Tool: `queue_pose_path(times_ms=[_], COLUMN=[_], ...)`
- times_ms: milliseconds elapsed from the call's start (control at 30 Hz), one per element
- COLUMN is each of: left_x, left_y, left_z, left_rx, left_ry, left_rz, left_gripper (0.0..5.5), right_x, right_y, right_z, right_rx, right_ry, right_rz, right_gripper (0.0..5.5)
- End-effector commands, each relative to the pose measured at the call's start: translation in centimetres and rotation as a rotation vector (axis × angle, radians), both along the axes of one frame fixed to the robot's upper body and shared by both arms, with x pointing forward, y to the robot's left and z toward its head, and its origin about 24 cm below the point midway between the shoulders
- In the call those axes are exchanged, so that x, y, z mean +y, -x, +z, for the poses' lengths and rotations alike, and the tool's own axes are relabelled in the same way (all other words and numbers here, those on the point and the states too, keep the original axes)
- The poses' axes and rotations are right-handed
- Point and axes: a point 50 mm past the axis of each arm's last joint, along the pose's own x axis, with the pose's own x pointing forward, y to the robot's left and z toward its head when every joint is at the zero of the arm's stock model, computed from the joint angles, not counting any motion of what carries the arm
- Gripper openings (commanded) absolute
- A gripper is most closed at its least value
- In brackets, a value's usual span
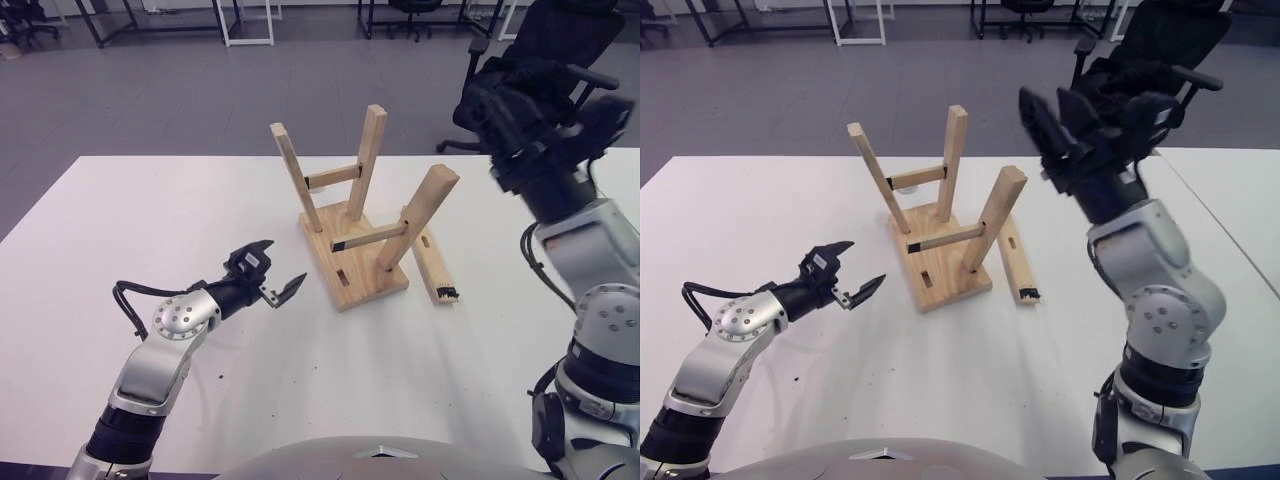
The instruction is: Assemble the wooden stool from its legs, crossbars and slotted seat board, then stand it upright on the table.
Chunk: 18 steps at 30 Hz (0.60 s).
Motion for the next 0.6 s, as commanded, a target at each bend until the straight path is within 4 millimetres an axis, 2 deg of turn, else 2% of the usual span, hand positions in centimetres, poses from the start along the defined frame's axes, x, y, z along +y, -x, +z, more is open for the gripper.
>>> queue_pose_path(times_ms=[33, 67, 133, 200, 300, 367, 467, 600], left_x=[0.7, 0.9, 1.4, 1.7, 2.0, 1.8, 1.1, 1.2], left_y=[-1.1, -1.2, -1.5, -1.9, -2.3, -2.3, -2.3, -2.1], left_z=[1.2, 1.3, 1.7, 2.3, 2.9, 3.0, 2.9, 2.5], left_rx=[-0.087, -0.098, -0.112, -0.137, -0.169, -0.168, -0.154, -0.132], left_ry=[0.011, 0.014, 0.046, 0.082, 0.127, 0.142, 0.151, 0.146], left_rz=[0.082, 0.098, 0.147, 0.189, 0.239, 0.241, 0.219, 0.221], left_gripper=[4.81, 4.81, 4.81, 4.81, 4.81, 4.81, 4.81, 4.81], right_x=[-3.3, -3.3, -3.0, -2.8, -2.3, -2.1, -1.5, -1.0], right_y=[-2.0, -2.3, -2.5, -1.9, -0.6, -0.3, 0.1, 0.0], right_z=[-3.0, -4.7, -9.9, -14.9, -19.7, -21.4, -22.6, -21.9], right_rx=[0.177, 0.237, 0.446, 0.619, 0.757, 0.825, 0.863, 0.827], right_ry=[-0.066, -0.033, 0.147, 0.320, 0.451, 0.486, 0.502, 0.485], right_rz=[-0.158, -0.178, -0.216, -0.215, -0.191, -0.203, -0.167, -0.145], right_gripper=[3.49, 3.49, 3.49, 3.49, 3.49, 3.49, 3.49, 3.49])
